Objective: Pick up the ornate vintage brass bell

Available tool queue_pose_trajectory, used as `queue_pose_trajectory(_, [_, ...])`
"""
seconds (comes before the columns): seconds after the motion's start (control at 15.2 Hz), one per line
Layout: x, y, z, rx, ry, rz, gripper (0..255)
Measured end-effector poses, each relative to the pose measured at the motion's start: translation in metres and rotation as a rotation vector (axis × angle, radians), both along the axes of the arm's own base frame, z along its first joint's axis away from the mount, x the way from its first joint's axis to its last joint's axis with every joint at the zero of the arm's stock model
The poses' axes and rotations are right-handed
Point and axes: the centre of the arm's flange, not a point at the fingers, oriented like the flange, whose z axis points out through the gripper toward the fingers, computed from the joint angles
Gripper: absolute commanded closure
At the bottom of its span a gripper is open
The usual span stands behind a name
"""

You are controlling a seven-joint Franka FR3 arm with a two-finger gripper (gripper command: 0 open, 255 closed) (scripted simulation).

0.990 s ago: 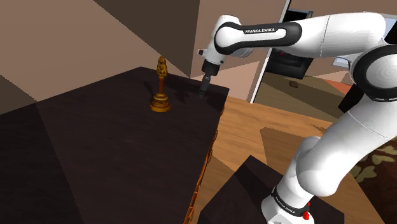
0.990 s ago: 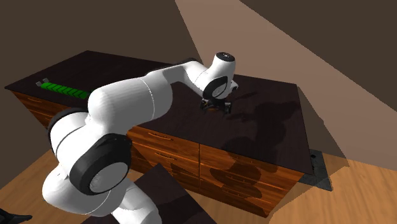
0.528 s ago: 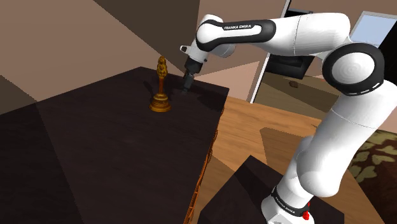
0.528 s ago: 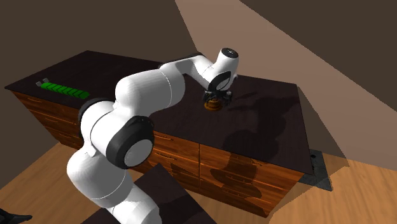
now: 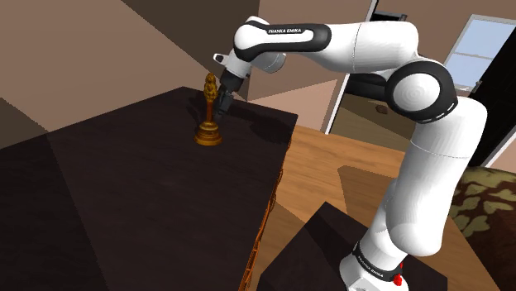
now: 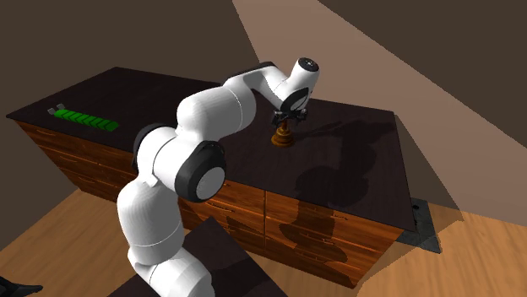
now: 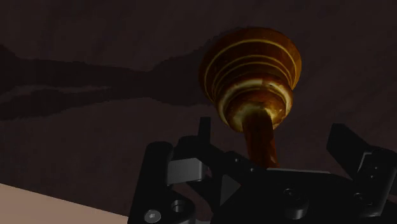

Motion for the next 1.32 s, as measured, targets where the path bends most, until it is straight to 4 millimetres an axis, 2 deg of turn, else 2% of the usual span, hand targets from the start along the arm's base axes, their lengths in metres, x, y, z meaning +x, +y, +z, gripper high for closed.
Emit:
queue_pose_trajectory(0.4, [0.002,0.001,-0.03,0.002,-0.002,0.005,0])
queue_pose_trajectory(0.46, [0.001,0.001,-0.031,0.002,-0.002,0.005,255])
queue_pose_trajectory(1.12, [0.001,0.0,-0.032,0.002,-0.005,0.004,255])
queue_pose_trajectory(1.32, [0.002,0.0,-0.023,0.002,-0.002,0.005,255])
